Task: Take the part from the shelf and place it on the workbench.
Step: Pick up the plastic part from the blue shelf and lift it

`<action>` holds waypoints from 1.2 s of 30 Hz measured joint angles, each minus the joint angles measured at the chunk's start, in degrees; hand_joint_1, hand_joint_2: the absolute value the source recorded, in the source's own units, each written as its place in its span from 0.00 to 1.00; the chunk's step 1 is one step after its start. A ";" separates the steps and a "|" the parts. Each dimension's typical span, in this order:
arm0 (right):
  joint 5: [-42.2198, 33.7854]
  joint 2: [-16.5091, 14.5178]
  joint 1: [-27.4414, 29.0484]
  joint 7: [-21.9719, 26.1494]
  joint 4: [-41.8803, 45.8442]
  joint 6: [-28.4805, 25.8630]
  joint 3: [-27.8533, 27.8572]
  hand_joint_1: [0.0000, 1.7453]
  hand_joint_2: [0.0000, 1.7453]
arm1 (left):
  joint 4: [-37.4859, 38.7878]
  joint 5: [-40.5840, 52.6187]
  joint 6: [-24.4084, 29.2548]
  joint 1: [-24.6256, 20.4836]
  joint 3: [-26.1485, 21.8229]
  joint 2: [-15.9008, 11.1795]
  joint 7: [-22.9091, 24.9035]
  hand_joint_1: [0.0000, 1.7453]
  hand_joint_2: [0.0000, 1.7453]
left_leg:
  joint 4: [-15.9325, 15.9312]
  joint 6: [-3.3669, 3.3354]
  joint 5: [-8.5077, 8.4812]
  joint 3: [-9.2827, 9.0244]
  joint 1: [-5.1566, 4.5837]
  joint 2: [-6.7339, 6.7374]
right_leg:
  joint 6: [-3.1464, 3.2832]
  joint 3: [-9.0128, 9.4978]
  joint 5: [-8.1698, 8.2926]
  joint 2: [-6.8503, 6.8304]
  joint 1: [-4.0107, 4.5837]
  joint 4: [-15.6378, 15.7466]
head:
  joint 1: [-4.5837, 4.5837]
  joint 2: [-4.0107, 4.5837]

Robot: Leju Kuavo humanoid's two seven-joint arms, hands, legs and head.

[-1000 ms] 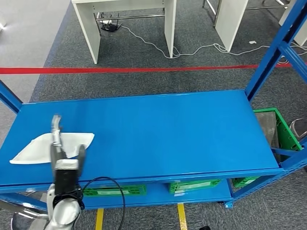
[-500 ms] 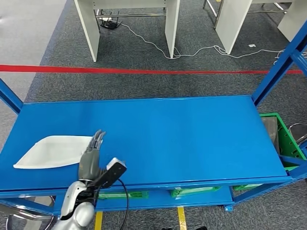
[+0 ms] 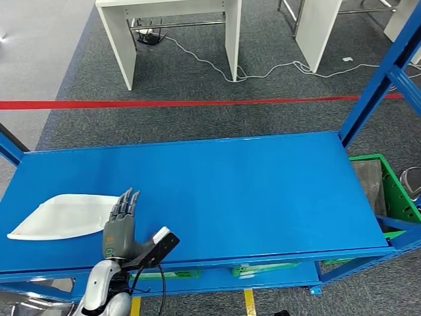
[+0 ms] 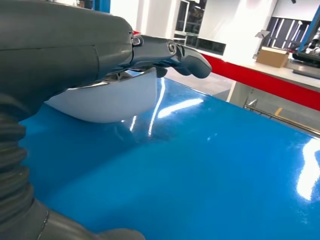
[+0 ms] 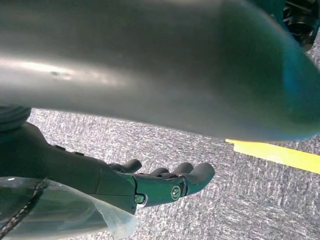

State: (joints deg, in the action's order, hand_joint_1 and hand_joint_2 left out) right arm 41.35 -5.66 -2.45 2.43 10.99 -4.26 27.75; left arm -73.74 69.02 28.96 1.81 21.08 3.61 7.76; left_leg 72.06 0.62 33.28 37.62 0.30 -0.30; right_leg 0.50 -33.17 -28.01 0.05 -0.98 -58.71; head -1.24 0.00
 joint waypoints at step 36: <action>0.02 -0.03 -0.10 -0.01 0.02 0.03 0.74 0.00 0.00 | -0.76 0.02 0.03 0.56 0.77 -0.48 0.07 0.00 1.00 | -13.90 -1.05 -5.87 -5.69 -0.46 -0.03 | -1.30 0.85 0.17 0.00 0.33 0.91 | 0.20 0.00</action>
State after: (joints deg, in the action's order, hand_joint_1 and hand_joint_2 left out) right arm 41.37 -5.69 -2.55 2.43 11.02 -4.23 28.49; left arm -74.50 69.05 28.99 2.37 21.85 3.13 7.82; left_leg 58.15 -0.43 27.41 31.93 -0.15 -0.33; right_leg -0.80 -32.32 -27.84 0.05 -0.65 -57.80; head -1.04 0.00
